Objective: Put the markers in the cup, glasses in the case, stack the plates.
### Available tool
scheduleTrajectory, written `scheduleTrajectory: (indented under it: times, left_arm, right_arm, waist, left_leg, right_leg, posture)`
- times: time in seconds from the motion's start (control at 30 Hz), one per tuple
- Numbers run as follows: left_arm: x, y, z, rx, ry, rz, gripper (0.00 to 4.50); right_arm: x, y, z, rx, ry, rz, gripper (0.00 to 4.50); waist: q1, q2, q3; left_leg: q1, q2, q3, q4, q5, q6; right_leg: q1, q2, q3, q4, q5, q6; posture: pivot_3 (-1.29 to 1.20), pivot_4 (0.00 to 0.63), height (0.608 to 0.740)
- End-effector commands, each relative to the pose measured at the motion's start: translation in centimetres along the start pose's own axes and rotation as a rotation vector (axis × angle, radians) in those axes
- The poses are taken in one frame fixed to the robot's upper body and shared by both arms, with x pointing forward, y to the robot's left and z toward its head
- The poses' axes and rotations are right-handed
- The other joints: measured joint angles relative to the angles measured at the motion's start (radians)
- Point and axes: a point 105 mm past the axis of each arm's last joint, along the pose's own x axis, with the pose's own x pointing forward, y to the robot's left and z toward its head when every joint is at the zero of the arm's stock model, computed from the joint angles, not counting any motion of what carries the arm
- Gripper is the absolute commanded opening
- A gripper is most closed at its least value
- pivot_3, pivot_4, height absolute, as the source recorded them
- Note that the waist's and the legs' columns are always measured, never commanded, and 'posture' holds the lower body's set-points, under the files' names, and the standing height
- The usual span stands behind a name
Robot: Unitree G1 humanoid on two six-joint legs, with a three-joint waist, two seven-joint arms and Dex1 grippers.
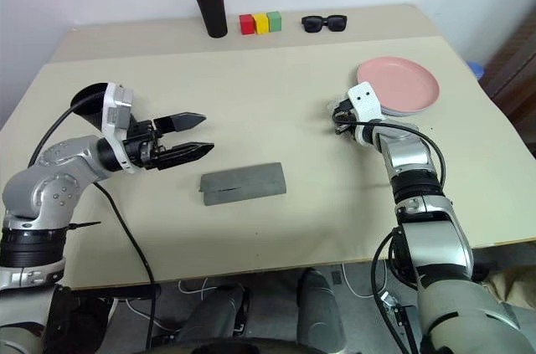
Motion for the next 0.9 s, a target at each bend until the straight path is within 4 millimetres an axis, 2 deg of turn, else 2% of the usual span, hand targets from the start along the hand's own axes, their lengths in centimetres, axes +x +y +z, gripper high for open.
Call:
scheduleTrajectory:
  times: [0.03, 0.13, 0.23, 0.33, 0.47, 0.53, 0.57, 0.63, 0.73, 0.77, 0.9]
  left_arm:
    - [-0.5, -0.4, 1.0, 0.038, -0.026, 0.007, 4.5]
    - [-0.4, -0.4, 0.9, 0.033, -0.029, 0.006, 4.5]
    - [-0.2, -0.5, 1.0, 0.03, -0.031, 0.003, 4.5]
    - [-0.2, -0.6, 1.0, 0.027, -0.03, 0.002, 4.5]
    - [-0.7, -0.6, 1.0, 0.031, -0.021, 0.017, 4.5]
    - [-1.0, -0.5, 1.1, 0.034, -0.02, 0.029, 4.5]
    - [-1.1, -0.6, 1.1, 0.035, -0.023, 0.034, 4.5]
    - [-1.8, -0.5, 1.2, 0.035, -0.026, 0.055, 4.5]
    - [-2.5, -0.7, 1.2, 0.04, -0.038, 0.084, 4.5]
    - [-2.9, -0.7, 1.2, 0.049, -0.039, 0.098, 4.5]
    - [-4.0, -0.8, 0.9, 0.081, -0.027, 0.141, 4.5]
  right_arm:
    - [-1.5, -3.3, 5.7, 0.017, -0.198, -0.106, 0.04]
    - [-2.4, -6.2, 7.0, 0.03, -0.236, -0.233, 0.04]
    - [-2.6, -8.1, 5.7, 0.042, -0.158, -0.321, 0.04]
    - [-2.5, -8.5, 4.6, 0.034, -0.114, -0.348, 1.18]
    - [-2.4, -8.6, 4.2, -0.042, -0.086, -0.379, 3.17]
    - [-2.5, -8.8, 4.8, -0.023, -0.114, -0.386, 4.26]
    - [-2.7, -8.9, 5.2, -0.012, -0.137, -0.386, 4.44]
    - [-3.0, -8.7, 7.1, -0.02, -0.233, -0.355, 4.44]
    - [-4.2, -6.8, 10.6, 0.011, -0.485, -0.158, 4.44]
    - [-4.8, -5.2, 11.1, 0.026, -0.542, -0.024, 4.44]
    - [-8.8, 2.1, 9.5, -0.041, -0.57, 0.446, 4.44]
  waist:
    - [-0.001, 0.0, 0.0]
    - [0.0, 0.0, 0.0]
    - [0.002, -0.001, 0.0]
    - [0.0, -0.001, -0.001]
    - [-0.009, 0.0, 0.0]
    - [-0.021, 0.0, 0.0]
    - [-0.025, 0.0, 0.0]
    - [-0.029, 0.0, 0.0]
    - [-0.034, 0.0, 0.0]
    - [-0.033, 0.0, 0.0]
    - [-0.018, -0.001, 0.0]
  left_leg:
    - [0.0, 0.0, 0.0, 0.0, 0.0, 0.0]
    - [0.0, 0.0, 0.0, 0.0, 0.0, 0.0]
    - [0.0, 0.0, 0.0, 0.0, 0.0, 0.0]
    - [0.0, 0.0, 0.0, -0.001, 0.0, 0.0]
    - [0.0, 0.0, 0.001, -0.001, 0.0, 0.0]
    - [0.0, 0.0, 0.001, -0.001, 0.0, -0.001]
    - [0.0, 0.0, 0.001, -0.001, 0.0, -0.001]
    - [0.0, 0.0, 0.001, -0.001, 0.0, 0.0]
    - [0.0, 0.0, 0.001, -0.002, 0.0, 0.0]
    - [0.0, 0.0, 0.001, -0.002, 0.0, 0.0]
    - [0.0, 0.005, -0.001, -0.002, -0.001, 0.001]
  right_leg:
    - [0.0, 0.0, 0.0, 0.0, 0.0, 0.0]
    - [0.0, 0.0, 0.0, 0.0, 0.0, 0.0]
    - [0.0, 0.0, 0.0, 0.0, 0.0, 0.0]
    - [0.001, 0.0, 0.0, 0.0, 0.0, 0.0]
    - [0.0, 0.0, 0.0, 0.0, 0.0, 0.0]
    - [0.0, 0.0, 0.0, 0.0, 0.0, 0.0]
    - [0.0, 0.0, 0.001, -0.001, 0.0, 0.0]
    - [0.0, 0.0, 0.001, 0.0, 0.0, 0.0]
    - [0.0, 0.0, 0.001, -0.001, 0.0, 0.0]
    - [0.0, 0.0, 0.001, -0.001, 0.0, 0.0]
    - [0.0, 0.002, 0.0, -0.001, 0.0, 0.0]
  posture:
    - [0.0, 0.15, 0.74]
    - [0.0, 0.15, 0.74]
    - [0.0, 0.15, 0.74]
    - [0.0, 0.15, 0.74]
    - [0.0, 0.15, 0.74]
    - [0.0, 0.15, 0.74]
    - [0.0, 0.15, 0.74]
    - [0.0, 0.15, 0.74]
    - [0.0, 0.15, 0.74]
    - [0.0, 0.15, 0.74]
    - [0.0, 0.15, 0.74]
